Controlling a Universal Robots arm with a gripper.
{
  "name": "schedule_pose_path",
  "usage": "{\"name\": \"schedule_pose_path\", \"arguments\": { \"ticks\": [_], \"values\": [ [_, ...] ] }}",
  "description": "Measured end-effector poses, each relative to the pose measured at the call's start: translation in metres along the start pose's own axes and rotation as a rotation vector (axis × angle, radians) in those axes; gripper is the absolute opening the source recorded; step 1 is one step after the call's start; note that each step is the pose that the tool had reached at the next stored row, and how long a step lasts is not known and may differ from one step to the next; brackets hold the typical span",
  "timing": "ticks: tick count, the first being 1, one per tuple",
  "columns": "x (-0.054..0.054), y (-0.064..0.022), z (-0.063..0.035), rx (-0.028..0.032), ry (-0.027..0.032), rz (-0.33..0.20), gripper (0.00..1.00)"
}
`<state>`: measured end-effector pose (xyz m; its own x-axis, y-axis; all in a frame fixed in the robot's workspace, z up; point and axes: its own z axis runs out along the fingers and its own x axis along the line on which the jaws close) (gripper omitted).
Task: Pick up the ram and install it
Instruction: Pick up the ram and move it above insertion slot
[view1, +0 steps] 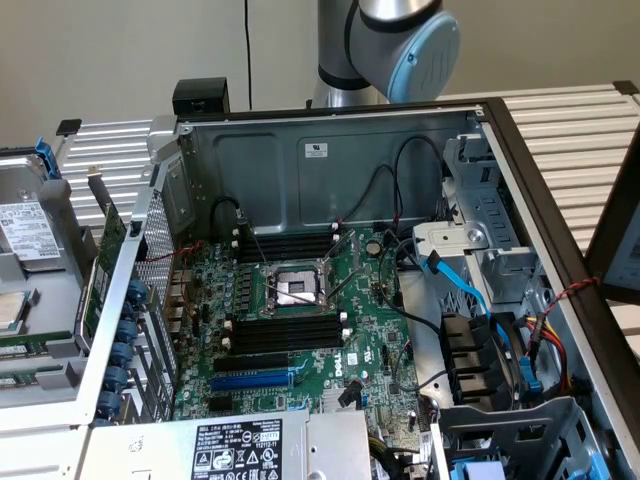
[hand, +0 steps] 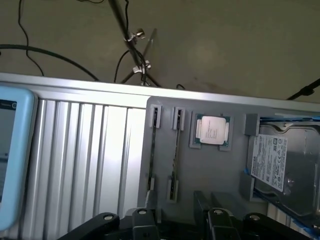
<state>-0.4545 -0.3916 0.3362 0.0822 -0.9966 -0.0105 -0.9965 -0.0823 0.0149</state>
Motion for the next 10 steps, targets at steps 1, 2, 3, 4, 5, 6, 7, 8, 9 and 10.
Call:
{"name": "schedule_pose_path", "arguments": {
  "ticks": [1,2,3,4,5,6,7,8,9,10],
  "values": [
    [0.002,0.0001,0.0019,-0.0002,-0.0001,0.0,0.42],
    [0.004,0.0002,0.0037,-0.0004,-0.0001,0.0,0.42],
    [0.005,0.0003,0.0056,-0.0007,-0.0002,0.0,0.42],
    [0.007,0.0004,0.0072,-0.001,-0.0001,0.0,0.42],
    [0.008,0.0005,0.0088,-0.0011,0.0,0.0,0.42],
    [0.008,0.0005,0.0101,-0.0016,0.0006,0.0,0.42],
    [0.008,0.0006,0.0112,-0.0019,0.0018,0.0,0.42],
    [0.008,0.0005,0.012,-0.0025,0.0045,0.0,0.42],
    [0.008,0.0004,0.0127,-0.0031,0.0088,0.0,0.42],
    [0.008,0.0004,0.0134,-0.0035,0.0142,0.0,0.42]
  ]
}}
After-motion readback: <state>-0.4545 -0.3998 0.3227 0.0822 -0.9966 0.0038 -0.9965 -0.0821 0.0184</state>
